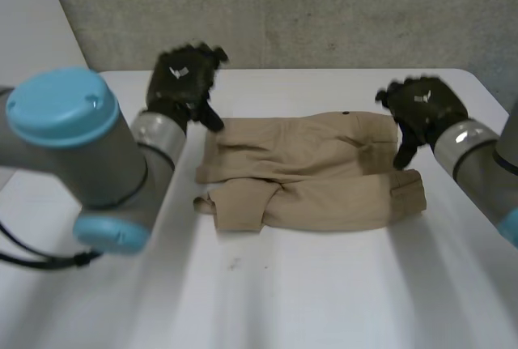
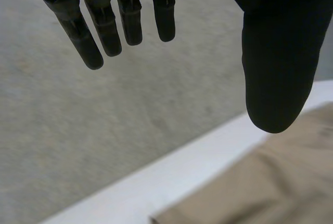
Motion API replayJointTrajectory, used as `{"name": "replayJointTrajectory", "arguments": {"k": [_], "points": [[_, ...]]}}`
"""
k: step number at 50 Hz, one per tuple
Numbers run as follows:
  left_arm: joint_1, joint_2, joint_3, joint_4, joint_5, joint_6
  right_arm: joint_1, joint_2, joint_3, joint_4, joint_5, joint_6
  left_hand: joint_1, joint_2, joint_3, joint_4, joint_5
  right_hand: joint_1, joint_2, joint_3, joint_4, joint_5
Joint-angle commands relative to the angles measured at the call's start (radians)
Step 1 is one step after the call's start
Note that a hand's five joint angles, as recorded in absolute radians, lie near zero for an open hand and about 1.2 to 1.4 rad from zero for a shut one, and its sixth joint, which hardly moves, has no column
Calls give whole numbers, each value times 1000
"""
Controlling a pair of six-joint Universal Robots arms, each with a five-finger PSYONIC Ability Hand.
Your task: Fold the shorts.
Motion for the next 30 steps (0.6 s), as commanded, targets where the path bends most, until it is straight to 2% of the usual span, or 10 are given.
{"name": "replayJointTrajectory", "arguments": {"k": [1,5,11,14,15,18,20,24,27,30], "points": [[-97,79,-173,-81,-3,-2,-39,-10,93,93,-51,-6,131,137,138,137,134,185,145,144,146,136],[-131,63,-216,-98,-12,0,-62,-7,139,60,-52,-21,142,149,149,148,146,238,197,197,199,188],[-135,-13,-222,-90,-15,0,-68,31,186,-41,-40,-58,172,178,179,178,175,393,353,352,354,344],[-131,-62,-207,-90,-15,0,-70,68,197,-100,-37,-70,183,190,190,189,187,669,628,628,630,619],[-129,-72,-202,-89,-15,0,-70,81,199,-123,-32,-72,186,193,193,192,190,870,830,829,831,821],[-128,-123,-175,-81,-17,1,-70,87,199,-135,-20,-73,218,225,225,224,222,1138,1098,1097,1099,1089],[-126,-160,-148,-78,-17,1,-70,85,199,-138,5,-72,277,284,284,283,281,1173,1133,1133,1135,1124],[-96,-188,-116,-67,-20,1,-73,78,199,-137,31,-73,535,541,542,541,539,1173,1133,1133,1135,1124],[-36,-185,-108,-43,-49,1,-70,73,203,-134,40,-73,963,969,970,969,966,1173,1133,1133,1135,1124],[-5,-181,-108,-31,-75,3,-68,73,209,-134,43,-73,1040,1047,1047,1046,1044,1173,1133,1133,1135,1124]]}}
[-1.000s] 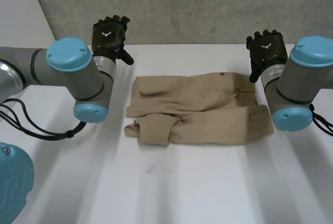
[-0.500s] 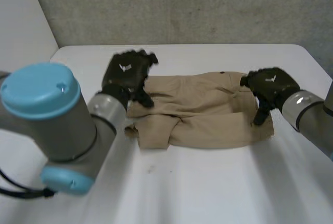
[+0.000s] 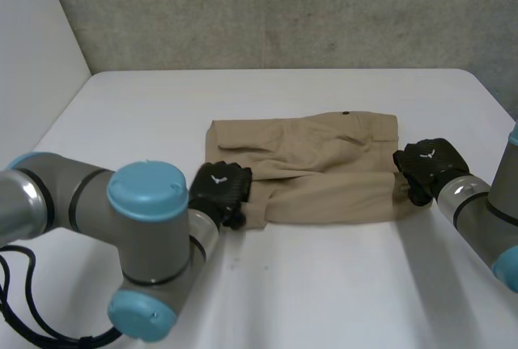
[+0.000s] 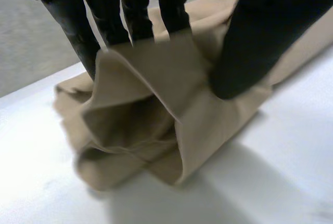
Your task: Fold the shorts.
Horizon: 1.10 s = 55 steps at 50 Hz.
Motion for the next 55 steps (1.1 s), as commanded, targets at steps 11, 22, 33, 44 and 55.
{"name": "replayJointTrajectory", "arguments": {"k": [11,22,33,44,55], "points": [[126,232,-103,17,-47,121,11,-75,-3,35,17,2,446,457,476,471,481,460,226,220,210,269],[128,669,-53,-61,19,146,11,-391,-128,212,11,0,446,457,476,471,481,460,226,220,210,269],[132,778,79,-179,42,141,0,-529,-329,442,-1,-3,446,457,476,471,481,460,226,220,210,269],[232,473,56,-259,88,138,48,-270,-302,502,5,-24,446,457,476,471,481,460,226,220,210,269],[231,389,51,-264,89,138,70,-113,-279,501,-100,218,446,457,476,471,481,-566,-800,-806,-817,-758]]}}
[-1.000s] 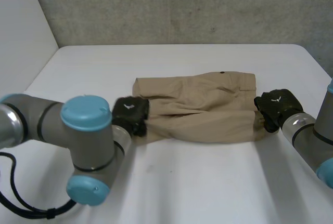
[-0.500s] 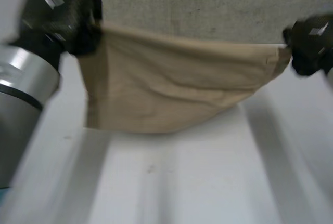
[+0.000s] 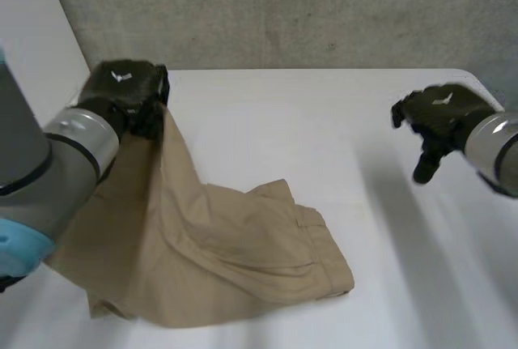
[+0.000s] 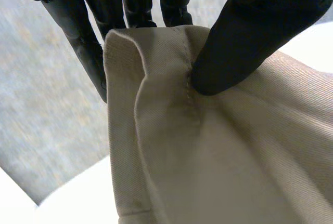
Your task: Fold the shorts.
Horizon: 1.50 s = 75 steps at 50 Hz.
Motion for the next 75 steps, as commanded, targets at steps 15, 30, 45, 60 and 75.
{"name": "replayJointTrajectory", "arguments": {"k": [15,30,45,60,75], "points": [[5,-11,-7,6,-1,0,66,17,306,-128,-226,250,263,200,209,197,242,2,-49,-54,-56,-55],[45,-34,-7,9,-1,-3,247,83,445,-429,-212,244,263,200,209,197,242,78,27,22,20,21],[48,-34,-41,4,2,2,286,132,353,-498,-19,245,263,200,209,197,242,1011,960,955,953,954],[48,-31,-76,6,2,9,261,49,288,-237,-101,164,263,200,209,197,242,427,376,371,369,370],[126,-121,-21,35,-2,23,266,29,457,-317,-175,189,263,200,209,197,242,163,112,107,106,106]]}}
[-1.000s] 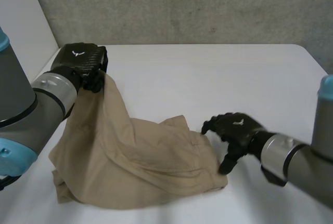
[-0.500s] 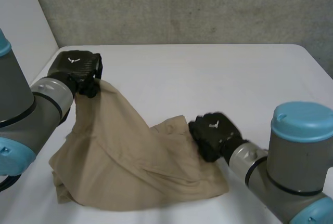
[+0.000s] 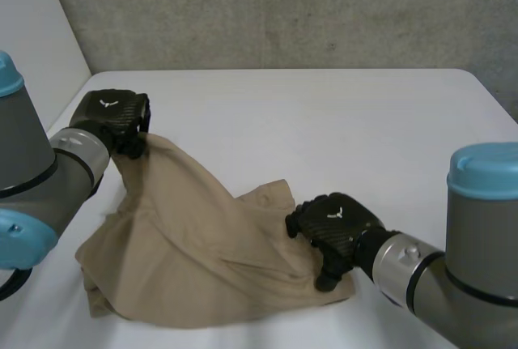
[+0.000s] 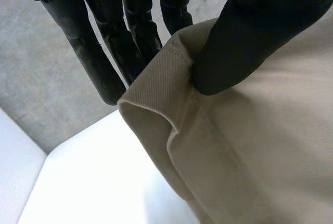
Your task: Fold the shorts.
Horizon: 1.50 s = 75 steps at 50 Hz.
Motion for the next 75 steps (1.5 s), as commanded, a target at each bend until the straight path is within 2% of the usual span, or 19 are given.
{"name": "replayJointTrajectory", "arguments": {"k": [1,15,16,20,30,35,39,40,44,48,58,62,67,71,75], "points": [[34,-47,27,13,-1,6,9,-6,94,-104,0,19,263,200,209,197,242,105,41,46,49,43],[31,-49,9,13,1,1,24,81,99,-297,49,28,263,200,209,197,242,384,320,325,327,322],[31,-50,9,11,1,1,24,84,97,-299,53,28,263,200,209,197,242,439,375,381,383,377],[29,-50,7,11,1,1,35,98,74,-302,58,28,263,200,209,197,242,942,878,884,886,880],[32,-78,39,23,2,6,24,91,-61,-300,59,13,263,200,209,197,242,944,880,885,888,882],[23,-99,200,62,2,29,22,97,-280,-294,75,-47,263,200,209,197,242,944,880,885,888,882],[9,-88,394,111,-1,32,22,91,-504,-313,157,-123,263,200,209,197,242,944,880,885,888,882],[5,-78,461,162,-2,29,21,89,-583,-338,199,-142,263,200,209,197,242,944,880,885,888,882],[9,12,543,346,-28,25,16,77,-684,-494,260,-151,263,200,209,197,242,944,880,885,888,882],[-6,77,524,451,-41,25,-4,52,-675,-569,265,-156,263,200,209,197,242,944,880,885,888,882],[-26,71,204,450,-32,20,-10,60,-442,-534,227,-162,263,200,209,197,242,944,880,885,888,882],[-28,-8,17,459,-29,20,-10,98,-333,-500,178,-165,263,200,209,197,242,944,880,885,888,882],[-25,-151,-63,448,-32,18,-10,187,-233,-437,122,-202,263,200,209,197,242,944,880,885,888,882],[-29,-254,-77,430,-33,31,-10,258,-173,-386,121,-283,263,200,209,197,242,944,880,885,888,882],[-35,-259,-75,370,-27,32,-28,241,-145,-369,127,-292,263,200,209,197,242,944,880,885,888,882]]}}
